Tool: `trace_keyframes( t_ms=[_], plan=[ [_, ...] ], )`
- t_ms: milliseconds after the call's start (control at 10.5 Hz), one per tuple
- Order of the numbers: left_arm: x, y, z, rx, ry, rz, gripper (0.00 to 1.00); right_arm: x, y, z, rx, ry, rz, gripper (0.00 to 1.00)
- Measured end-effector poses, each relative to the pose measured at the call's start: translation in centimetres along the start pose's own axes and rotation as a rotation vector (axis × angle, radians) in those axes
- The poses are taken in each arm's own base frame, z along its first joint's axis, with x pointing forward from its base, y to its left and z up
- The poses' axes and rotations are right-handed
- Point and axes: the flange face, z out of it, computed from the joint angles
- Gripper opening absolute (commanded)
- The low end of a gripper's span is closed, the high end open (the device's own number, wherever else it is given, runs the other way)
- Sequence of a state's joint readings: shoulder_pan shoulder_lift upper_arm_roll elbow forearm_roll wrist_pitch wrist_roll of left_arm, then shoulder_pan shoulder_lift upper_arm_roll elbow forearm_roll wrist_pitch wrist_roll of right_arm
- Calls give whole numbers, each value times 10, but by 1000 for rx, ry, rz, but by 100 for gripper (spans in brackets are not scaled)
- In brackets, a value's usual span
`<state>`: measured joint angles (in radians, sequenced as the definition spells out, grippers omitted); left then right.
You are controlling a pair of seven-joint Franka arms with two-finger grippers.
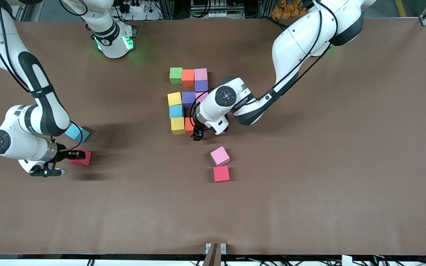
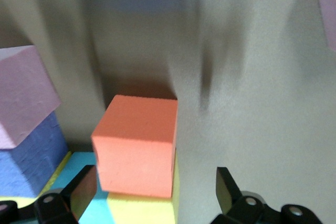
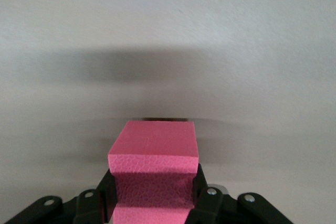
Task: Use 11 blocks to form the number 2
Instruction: 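Withdraw the left gripper while the right gripper carries pink to the figure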
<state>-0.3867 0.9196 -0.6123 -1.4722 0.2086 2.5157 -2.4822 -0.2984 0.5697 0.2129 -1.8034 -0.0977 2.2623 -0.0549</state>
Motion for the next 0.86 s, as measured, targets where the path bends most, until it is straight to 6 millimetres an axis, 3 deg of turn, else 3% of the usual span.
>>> trace_keyframes(
  t_ms=[191,383,574,861],
  plan=[
    [-13,-1,-37,41,-1,7,100,8,-49,-20,-12,9,-4,0],
    [-10,16,-106,101,-34,37,100,10,-116,-41,-25,9,-7,0],
    [28,49,-186,152,-39,121,100,4,-196,-55,-20,32,-38,0],
    [118,106,-261,124,1,191,100,-24,-338,-78,6,80,-94,0]
  ],
)
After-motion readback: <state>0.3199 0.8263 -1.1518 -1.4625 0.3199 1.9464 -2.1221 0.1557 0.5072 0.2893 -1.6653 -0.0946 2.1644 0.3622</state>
